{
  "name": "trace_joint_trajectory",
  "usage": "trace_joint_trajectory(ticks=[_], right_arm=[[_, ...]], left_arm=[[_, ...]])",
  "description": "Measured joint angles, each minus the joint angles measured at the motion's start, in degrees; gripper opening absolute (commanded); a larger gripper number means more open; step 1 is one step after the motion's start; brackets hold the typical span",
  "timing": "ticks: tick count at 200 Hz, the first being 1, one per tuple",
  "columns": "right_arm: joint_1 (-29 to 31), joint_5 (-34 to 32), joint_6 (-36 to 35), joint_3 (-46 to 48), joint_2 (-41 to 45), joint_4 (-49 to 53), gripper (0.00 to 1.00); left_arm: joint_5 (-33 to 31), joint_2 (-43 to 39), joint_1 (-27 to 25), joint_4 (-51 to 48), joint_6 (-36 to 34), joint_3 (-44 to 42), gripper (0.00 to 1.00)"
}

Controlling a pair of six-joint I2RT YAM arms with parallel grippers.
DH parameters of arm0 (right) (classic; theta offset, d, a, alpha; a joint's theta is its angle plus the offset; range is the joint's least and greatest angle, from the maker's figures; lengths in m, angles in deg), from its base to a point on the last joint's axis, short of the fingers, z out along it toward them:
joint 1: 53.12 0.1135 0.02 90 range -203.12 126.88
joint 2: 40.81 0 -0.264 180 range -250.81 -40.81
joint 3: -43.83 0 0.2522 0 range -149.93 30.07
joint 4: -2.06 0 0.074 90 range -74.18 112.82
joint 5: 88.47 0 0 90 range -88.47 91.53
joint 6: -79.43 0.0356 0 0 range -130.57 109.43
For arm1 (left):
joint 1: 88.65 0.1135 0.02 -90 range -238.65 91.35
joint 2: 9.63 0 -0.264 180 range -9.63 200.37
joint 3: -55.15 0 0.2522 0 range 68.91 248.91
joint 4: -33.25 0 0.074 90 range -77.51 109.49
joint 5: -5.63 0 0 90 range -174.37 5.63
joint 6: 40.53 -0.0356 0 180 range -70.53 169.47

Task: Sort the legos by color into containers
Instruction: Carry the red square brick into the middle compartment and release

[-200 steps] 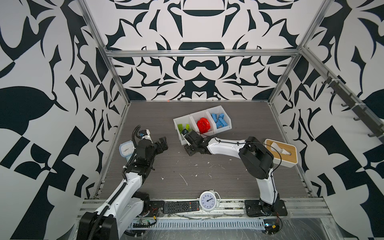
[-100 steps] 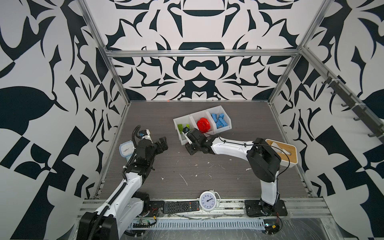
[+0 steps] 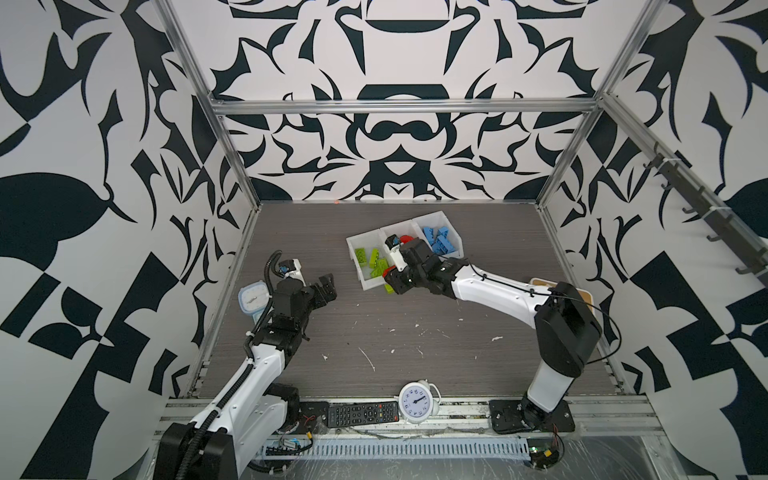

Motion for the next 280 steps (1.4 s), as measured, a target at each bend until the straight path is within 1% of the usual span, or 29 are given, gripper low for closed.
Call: trace_joint_trajectory(ticks=[34, 60, 80, 124, 168, 201, 225, 235, 259, 280], right_arm=[[-7.69, 3.02, -0.72, -0.09, 0.24, -0.04, 0.31], [-11.34, 4.37, -2.27, -2.93, -1.42, 1.07, 0.31], [-12.35, 4.72, -3.74, -7.34, -4.22, 1.31, 0.31], [-12.44, 5.31, -5.35, -15.23, -10.56, 2.03, 0.31], [-12.44, 5.31, -4.92, -17.49, -13.94, 2.32, 0.33], [-12.44, 5.33, -4.7, -19.19, -15.85, 2.78, 0.4], [-12.44, 5.4, -4.68, -20.57, -17.05, 3.28, 0.54], [-12.44, 5.46, -4.48, -21.03, -17.49, 3.37, 0.58], [-12.46, 5.51, -4.61, -21.46, -17.9, 3.74, 0.62], [-12.44, 5.51, -4.52, -21.46, -17.84, 4.28, 0.63]], left_arm=[[0.2, 0.7, 0.0, 0.0, 0.0, 0.07, 1.0], [0.24, 0.7, 0.0, 0.0, 0.0, 0.07, 1.0], [0.26, 0.7, 0.0, 0.0, 0.0, 0.07, 1.0], [0.37, 0.7, 0.0, 0.0, -0.07, 0.07, 1.0], [0.42, 0.7, 0.0, 0.0, -0.17, 0.09, 1.0], [0.44, 0.7, 0.0, -0.02, -0.2, 0.2, 1.0], [0.63, 0.7, 0.0, -0.04, -0.2, 0.2, 1.0], [0.63, 0.7, 0.0, -0.04, -0.2, 0.2, 1.0], [0.66, 0.7, 0.0, -0.04, -0.22, 0.2, 1.0], [0.68, 0.7, 0.0, -0.04, -0.22, 0.2, 1.0]])
